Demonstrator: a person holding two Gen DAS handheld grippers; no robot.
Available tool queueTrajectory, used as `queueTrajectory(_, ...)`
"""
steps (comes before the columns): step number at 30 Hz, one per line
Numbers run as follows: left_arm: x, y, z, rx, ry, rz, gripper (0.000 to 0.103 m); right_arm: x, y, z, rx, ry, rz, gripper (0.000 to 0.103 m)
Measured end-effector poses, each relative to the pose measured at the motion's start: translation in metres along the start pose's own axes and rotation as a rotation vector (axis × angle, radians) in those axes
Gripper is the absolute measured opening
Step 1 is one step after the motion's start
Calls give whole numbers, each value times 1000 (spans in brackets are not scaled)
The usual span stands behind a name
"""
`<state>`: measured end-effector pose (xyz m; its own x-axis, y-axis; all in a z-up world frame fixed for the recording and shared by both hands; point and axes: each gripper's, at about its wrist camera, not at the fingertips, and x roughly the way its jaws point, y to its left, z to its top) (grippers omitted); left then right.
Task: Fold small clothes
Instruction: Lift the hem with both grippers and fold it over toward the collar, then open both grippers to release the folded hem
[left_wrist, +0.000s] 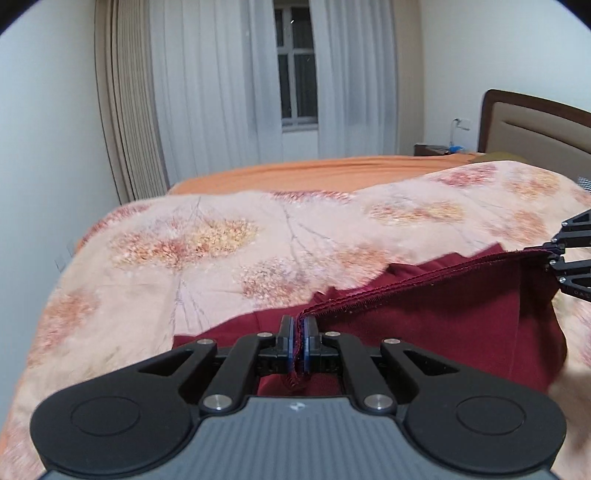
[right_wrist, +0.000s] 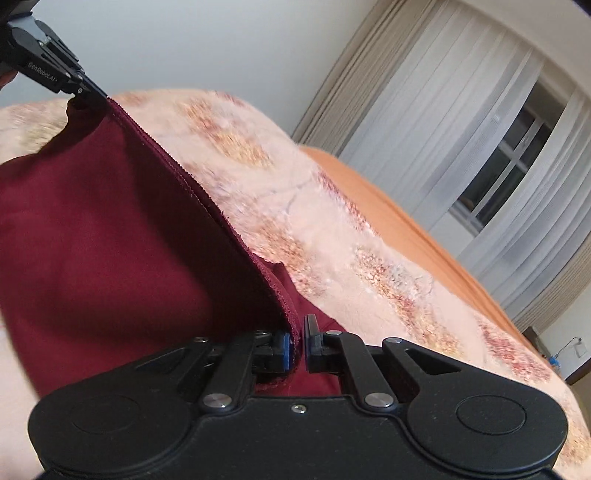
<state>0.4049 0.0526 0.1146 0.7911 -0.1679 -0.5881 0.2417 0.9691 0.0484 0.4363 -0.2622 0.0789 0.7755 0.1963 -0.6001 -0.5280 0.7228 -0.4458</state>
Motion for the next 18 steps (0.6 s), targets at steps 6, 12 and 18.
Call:
queueTrajectory(6,95,17,7,-55,96,14,4,82,-18,-1,34,90,58,10)
queueTrajectory(12,137,33,-2,-120,143,23,4,119,-14,-12,42,112,92,21)
queueTrajectory(18,145,50,-13,-228,166,13,97,129,-29,-25,131,92,33,93)
